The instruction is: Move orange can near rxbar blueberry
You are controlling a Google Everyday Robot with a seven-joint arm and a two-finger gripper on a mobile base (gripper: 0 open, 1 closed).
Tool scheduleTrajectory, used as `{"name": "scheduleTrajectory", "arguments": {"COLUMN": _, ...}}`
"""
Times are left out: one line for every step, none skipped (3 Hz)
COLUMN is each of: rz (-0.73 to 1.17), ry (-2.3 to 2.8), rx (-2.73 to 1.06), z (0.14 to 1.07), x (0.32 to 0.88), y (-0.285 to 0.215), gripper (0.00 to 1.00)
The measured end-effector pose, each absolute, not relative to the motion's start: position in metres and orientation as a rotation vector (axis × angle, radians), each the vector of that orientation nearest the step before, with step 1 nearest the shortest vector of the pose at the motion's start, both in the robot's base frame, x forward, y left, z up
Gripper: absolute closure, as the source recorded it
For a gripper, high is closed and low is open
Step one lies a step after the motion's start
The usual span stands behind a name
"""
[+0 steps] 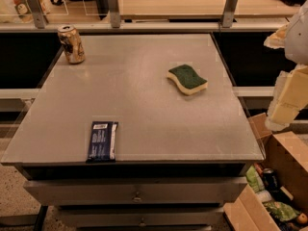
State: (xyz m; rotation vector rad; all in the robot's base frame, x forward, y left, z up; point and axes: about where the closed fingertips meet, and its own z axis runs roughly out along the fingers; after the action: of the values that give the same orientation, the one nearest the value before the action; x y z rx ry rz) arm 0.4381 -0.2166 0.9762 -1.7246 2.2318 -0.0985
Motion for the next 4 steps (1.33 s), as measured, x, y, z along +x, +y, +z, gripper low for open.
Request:
{"name": "scheduleTrajectory", "arguments": {"rz": -0.099, "ry": 2.232, "rx": -1.725, "z": 0.976, "x": 0.438, "y": -0.217, "gripper": 0.0}}
{"name": "scheduleTrajectory", "arguments": {"rz": -0.102, "ry": 2.2, "rx": -1.711, "z": 0.978, "x": 0.45, "y": -0.211, "gripper": 0.0}}
{"name": "scheduleTrajectory", "arguments": {"rz": -0.047, "ry": 2.079, "rx": -1.682, "z": 0.977, "x": 0.493, "y": -0.189, "gripper": 0.0}}
{"name": "scheduleTrajectory", "arguments": {"rz": 0.029, "ry": 1.93, "rx": -1.672, "z": 0.973, "x": 0.553, "y": -0.149, "gripper": 0.0}}
